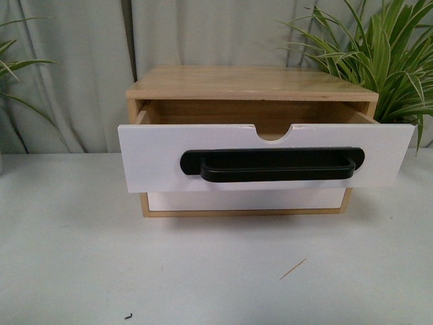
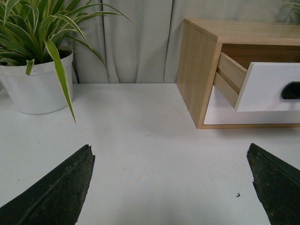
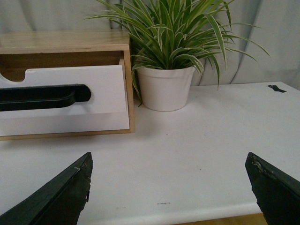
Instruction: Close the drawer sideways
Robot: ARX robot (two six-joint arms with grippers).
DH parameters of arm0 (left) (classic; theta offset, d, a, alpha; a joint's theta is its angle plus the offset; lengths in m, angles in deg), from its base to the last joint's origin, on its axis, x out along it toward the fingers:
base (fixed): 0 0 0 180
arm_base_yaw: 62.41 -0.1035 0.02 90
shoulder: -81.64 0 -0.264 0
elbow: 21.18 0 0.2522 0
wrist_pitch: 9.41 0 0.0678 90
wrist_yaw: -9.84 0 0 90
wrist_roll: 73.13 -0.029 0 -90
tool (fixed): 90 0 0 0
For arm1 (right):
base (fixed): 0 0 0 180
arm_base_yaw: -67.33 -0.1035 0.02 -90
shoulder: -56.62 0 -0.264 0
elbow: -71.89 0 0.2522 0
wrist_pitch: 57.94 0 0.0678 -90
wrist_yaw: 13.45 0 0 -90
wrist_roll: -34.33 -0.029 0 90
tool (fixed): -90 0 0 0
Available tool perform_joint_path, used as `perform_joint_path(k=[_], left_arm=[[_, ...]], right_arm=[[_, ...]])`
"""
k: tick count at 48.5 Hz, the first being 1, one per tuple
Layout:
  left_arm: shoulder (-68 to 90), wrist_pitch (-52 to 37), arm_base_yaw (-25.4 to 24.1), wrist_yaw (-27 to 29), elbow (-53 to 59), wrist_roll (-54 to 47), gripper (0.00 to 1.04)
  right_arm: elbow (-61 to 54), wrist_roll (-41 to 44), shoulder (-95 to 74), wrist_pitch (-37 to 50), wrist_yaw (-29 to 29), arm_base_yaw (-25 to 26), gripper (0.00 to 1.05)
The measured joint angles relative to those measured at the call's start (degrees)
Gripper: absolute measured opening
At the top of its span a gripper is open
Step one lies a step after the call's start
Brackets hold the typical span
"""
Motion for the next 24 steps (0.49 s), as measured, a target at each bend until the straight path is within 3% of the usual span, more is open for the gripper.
perform_joint_path(k=[24], left_arm=[[0.0,0.0,0.0,0.0,0.0,0.02,0.99]], right_arm=[[0.0,0.0,0.0,0.0,0.0,0.0,0.96]])
